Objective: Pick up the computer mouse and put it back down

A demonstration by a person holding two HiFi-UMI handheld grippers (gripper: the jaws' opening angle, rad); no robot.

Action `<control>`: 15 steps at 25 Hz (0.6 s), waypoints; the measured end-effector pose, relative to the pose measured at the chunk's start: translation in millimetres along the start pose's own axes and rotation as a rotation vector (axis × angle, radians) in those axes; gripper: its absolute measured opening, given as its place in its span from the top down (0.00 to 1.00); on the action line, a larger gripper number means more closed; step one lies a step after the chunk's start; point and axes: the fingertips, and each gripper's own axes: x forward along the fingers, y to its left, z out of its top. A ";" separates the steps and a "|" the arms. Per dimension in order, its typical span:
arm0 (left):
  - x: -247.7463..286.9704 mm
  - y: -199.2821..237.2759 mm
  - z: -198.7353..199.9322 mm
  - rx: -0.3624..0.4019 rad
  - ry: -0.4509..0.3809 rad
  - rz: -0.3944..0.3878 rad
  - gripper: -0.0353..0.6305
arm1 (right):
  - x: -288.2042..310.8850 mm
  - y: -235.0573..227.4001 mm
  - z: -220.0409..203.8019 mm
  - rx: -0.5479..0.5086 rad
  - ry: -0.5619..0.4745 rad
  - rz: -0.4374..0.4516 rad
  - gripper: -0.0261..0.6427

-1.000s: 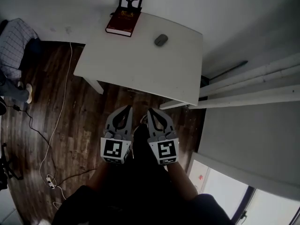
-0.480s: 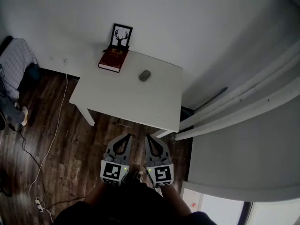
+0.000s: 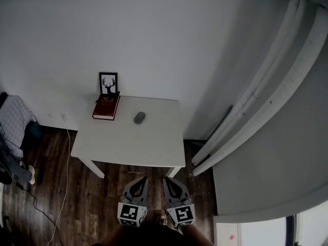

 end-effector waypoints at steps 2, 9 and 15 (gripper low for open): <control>3.3 -7.6 2.7 0.008 -0.002 -0.013 0.94 | -4.6 -0.4 0.5 0.003 -0.007 0.005 0.93; 5.1 -5.5 4.2 0.003 0.007 -0.002 0.94 | -0.9 7.5 -4.1 0.000 0.016 0.045 0.93; 0.2 -4.5 -3.1 0.009 0.022 -0.006 0.94 | 0.9 14.0 -5.9 -0.008 0.022 0.060 0.93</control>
